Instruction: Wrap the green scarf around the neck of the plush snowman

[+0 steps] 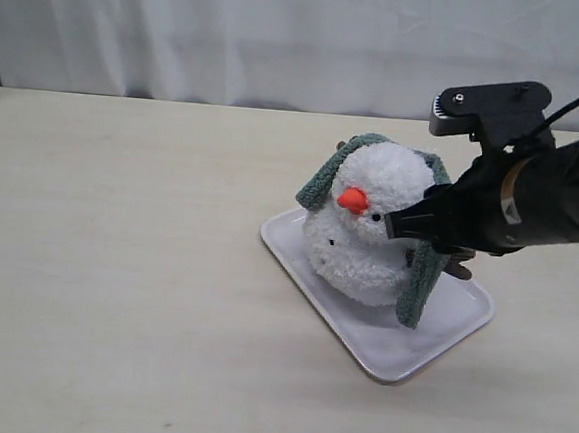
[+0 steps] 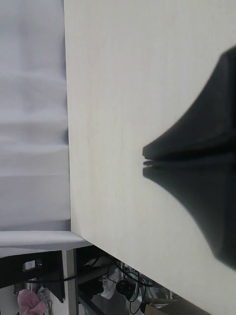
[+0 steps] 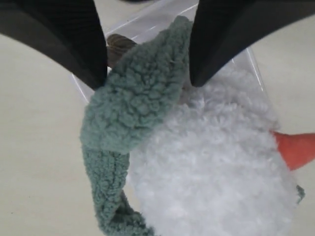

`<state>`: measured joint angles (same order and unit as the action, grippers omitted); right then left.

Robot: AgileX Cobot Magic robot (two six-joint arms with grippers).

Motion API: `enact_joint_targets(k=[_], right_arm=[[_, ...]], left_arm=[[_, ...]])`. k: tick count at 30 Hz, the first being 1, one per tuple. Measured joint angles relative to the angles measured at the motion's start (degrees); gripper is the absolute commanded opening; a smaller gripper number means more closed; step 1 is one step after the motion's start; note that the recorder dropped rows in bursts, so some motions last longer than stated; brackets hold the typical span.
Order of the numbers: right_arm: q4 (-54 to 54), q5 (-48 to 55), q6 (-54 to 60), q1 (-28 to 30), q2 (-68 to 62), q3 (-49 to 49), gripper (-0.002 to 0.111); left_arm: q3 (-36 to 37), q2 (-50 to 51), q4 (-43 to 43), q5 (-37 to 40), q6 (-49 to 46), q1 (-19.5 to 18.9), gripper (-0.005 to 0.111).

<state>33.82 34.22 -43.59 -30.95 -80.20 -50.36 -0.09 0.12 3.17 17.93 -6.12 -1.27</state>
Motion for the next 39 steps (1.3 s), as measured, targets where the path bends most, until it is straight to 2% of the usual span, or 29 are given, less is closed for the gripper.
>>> enact_joint_targets(k=[8, 10, 13, 17, 19, 21, 25, 27, 30, 39], right_arm=[[-20.0, 11.5, 23.8, 0.0, 1.1, -9.0, 0.049], [-19.8, 12.9, 25.2, 0.0, 1.1, -11.3, 0.046], [-16.0, 14.2, 23.5, 0.5, 1.1, -14.2, 0.035], [-15.0, 14.4, 23.0, 4.8, 1.1, -16.6, 0.021], [-16.7, 14.2, 24.7, 8.1, 0.7, -17.6, 0.023], [-21.3, 14.2, 29.5, 11.3, -0.3, -18.9, 0.029], [-38.9, 16.0, 46.1, 15.9, -4.0, -23.4, 0.042], [-45.1, 17.5, 52.0, 16.5, -5.8, -26.5, 0.042], [-47.0, 18.0, 54.1, 15.4, -8.3, -32.6, 0.042], [-37.0, 26.8, 50.2, 5.9, -20.5, -49.1, 0.046]], left_arm=[[0.0, 0.0, 0.0, 0.0, 0.0, 0.0, 0.000], [0.0, 0.0, 0.0, 0.0, 0.0, 0.0, 0.000], [0.0, 0.0, 0.0, 0.0, 0.0, 0.0, 0.000], [0.0, 0.0, 0.0, 0.0, 0.0, 0.0, 0.000], [0.0, 0.0, 0.0, 0.0, 0.0, 0.0, 0.000], [0.0, 0.0, 0.0, 0.0, 0.0, 0.0, 0.000], [0.0, 0.0, 0.0, 0.0, 0.0, 0.0, 0.000], [0.0, 0.0, 0.0, 0.0, 0.0, 0.0, 0.000], [0.0, 0.0, 0.0, 0.0, 0.0, 0.0, 0.000], [0.0, 0.0, 0.0, 0.0, 0.0, 0.0, 0.000]])
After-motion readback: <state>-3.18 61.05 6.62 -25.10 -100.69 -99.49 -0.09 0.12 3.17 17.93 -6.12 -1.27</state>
